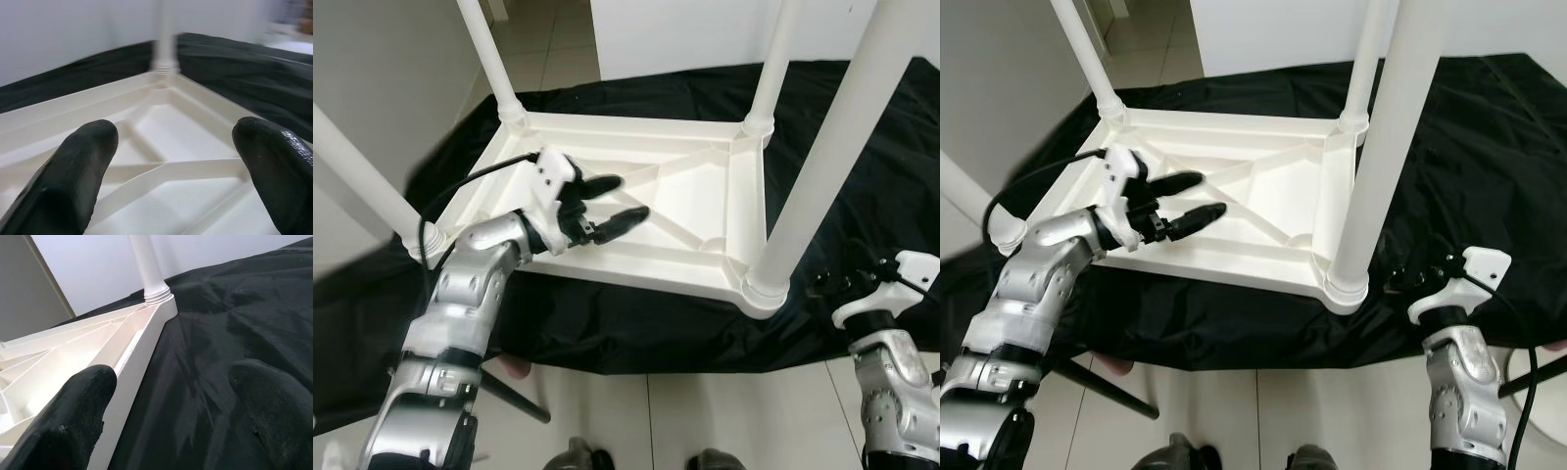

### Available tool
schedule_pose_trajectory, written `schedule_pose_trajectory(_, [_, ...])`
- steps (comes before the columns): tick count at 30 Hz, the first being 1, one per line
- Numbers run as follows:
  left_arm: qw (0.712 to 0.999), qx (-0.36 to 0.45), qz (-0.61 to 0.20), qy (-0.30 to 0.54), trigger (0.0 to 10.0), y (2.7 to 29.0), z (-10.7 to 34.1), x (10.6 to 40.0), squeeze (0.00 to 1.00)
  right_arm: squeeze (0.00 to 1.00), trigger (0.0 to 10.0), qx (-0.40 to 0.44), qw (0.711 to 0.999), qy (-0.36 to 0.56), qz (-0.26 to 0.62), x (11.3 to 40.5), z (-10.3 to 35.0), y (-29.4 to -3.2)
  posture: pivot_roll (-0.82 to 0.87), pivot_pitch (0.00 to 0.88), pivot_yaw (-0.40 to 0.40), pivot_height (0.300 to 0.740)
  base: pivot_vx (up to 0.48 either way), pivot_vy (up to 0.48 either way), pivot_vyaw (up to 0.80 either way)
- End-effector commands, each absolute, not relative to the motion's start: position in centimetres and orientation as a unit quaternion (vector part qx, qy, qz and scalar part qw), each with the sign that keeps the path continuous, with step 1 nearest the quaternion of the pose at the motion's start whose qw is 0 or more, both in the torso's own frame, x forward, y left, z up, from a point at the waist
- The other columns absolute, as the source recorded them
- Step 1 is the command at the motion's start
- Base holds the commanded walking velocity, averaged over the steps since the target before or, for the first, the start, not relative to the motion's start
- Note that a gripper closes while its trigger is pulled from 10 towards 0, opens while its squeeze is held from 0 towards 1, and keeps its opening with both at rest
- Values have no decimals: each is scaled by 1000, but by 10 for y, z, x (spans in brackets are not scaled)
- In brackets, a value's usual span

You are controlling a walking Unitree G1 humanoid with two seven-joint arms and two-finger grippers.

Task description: Building children table

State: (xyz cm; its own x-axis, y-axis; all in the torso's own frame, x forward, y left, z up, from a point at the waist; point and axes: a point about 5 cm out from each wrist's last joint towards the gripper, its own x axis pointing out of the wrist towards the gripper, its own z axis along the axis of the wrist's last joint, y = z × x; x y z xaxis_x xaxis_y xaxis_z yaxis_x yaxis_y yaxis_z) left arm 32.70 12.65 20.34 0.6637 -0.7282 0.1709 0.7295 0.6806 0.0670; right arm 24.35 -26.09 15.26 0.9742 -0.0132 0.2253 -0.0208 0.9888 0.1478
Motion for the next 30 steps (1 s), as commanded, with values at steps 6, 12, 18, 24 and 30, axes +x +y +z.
schedule_pose_trajectory(6, [949, -76, -287, -103, 10000, 146, 200, 314, 0, 0, 10000, 83, 986, -144, -23, 232, 160, -245, -113, 8, 113, 740, 0, 0, 0])
schedule_pose_trajectory(12, [958, -112, -238, -117, 10000, 150, 196, 297, 0, 0, 10000, 91, 983, -157, -32, 221, 162, -232, -116, 2, 112, 740, 0, 0, 0])
schedule_pose_trajectory(18, [968, -105, -186, -133, 10000, 155, 196, 278, 0, 0, 10000, 105, 980, -164, -42, 204, 163, -225, -102, 1, 100, 740, 0, 0, 0])
schedule_pose_trajectory(24, [970, -75, -201, -118, 10000, 149, 190, 246, 0, 0, 10000, 104, 982, -157, -28, 183, 162, -212, -89, 0, 90, 740, 0, 0, 0])
schedule_pose_trajectory(30, [957, -49, -274, -81, 10000, 126, 178, 221, 0, 0, 10000, 77, 989, -124, 11, 173, 153, -206, -81, 0, 86, 740, 0, 0, 0])
